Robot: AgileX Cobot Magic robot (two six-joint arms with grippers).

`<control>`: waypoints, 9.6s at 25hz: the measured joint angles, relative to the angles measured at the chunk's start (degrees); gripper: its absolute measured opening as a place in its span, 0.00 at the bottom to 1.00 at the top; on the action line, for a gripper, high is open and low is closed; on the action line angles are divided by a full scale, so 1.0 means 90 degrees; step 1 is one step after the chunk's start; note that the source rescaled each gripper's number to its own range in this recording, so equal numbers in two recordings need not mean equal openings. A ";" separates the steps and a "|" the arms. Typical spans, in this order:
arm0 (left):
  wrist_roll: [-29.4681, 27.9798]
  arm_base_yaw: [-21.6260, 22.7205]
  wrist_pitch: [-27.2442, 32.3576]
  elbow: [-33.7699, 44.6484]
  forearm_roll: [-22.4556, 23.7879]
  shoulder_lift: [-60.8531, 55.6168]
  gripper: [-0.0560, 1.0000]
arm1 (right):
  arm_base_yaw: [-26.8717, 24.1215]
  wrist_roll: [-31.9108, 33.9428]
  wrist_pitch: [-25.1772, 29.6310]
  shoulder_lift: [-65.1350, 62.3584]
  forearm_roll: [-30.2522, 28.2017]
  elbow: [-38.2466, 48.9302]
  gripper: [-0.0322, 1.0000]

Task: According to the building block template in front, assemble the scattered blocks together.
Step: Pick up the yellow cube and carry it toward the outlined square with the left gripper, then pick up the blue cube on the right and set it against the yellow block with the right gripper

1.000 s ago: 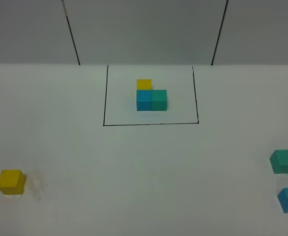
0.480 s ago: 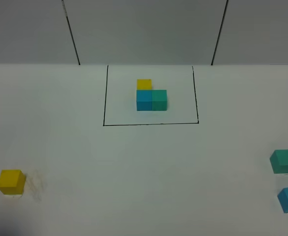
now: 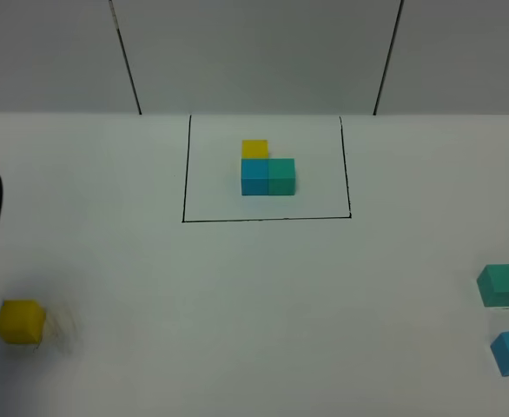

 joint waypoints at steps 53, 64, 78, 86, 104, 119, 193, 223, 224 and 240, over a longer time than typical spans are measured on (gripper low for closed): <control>0.0829 0.0000 -0.0798 -0.0862 -0.0860 0.3824 0.68 | 0.0000 0.0000 0.0000 0.0000 0.0000 0.0019 0.61; 0.1765 -0.0212 -0.0489 -0.1213 -0.0502 0.3821 0.06 | 0.0000 0.0000 0.0000 0.0000 0.0000 0.0019 0.61; 0.6850 -0.2985 0.1612 -0.5333 -0.0778 0.4917 0.06 | 0.0000 0.0000 0.0000 0.0000 0.0000 0.0019 0.61; 0.7480 -0.3842 0.2114 -0.6800 -0.0792 0.6329 0.06 | 0.0000 0.0000 0.0000 0.0000 0.0000 0.0019 0.61; 0.7987 -0.4022 0.1267 -0.6885 -0.0938 0.7283 0.06 | 0.0000 0.0000 0.0000 0.0000 0.0000 0.0019 0.61; 0.8420 -0.4022 0.1344 -0.6946 -0.0965 0.7334 0.06 | 0.0000 0.0000 0.0000 0.0000 0.0000 0.0019 0.61; 0.1961 -0.0608 0.3829 -0.3491 0.1440 -0.4939 0.75 | 0.0000 0.0000 0.0000 0.0000 0.0000 0.0019 0.61; 0.0047 -0.0608 0.3097 0.0991 -0.0124 -0.7488 0.74 | 0.0000 0.0000 0.0000 0.0000 0.0000 0.0019 0.61; 0.0047 -0.0608 0.3097 0.0991 -0.0123 -0.7488 0.74 | 0.0000 0.0000 0.0000 0.0000 0.0000 0.0019 0.61; 0.0058 0.0046 0.3092 0.0991 -0.0131 -0.7488 0.55 | 0.0000 0.0000 0.0000 0.0000 0.0000 0.0019 0.61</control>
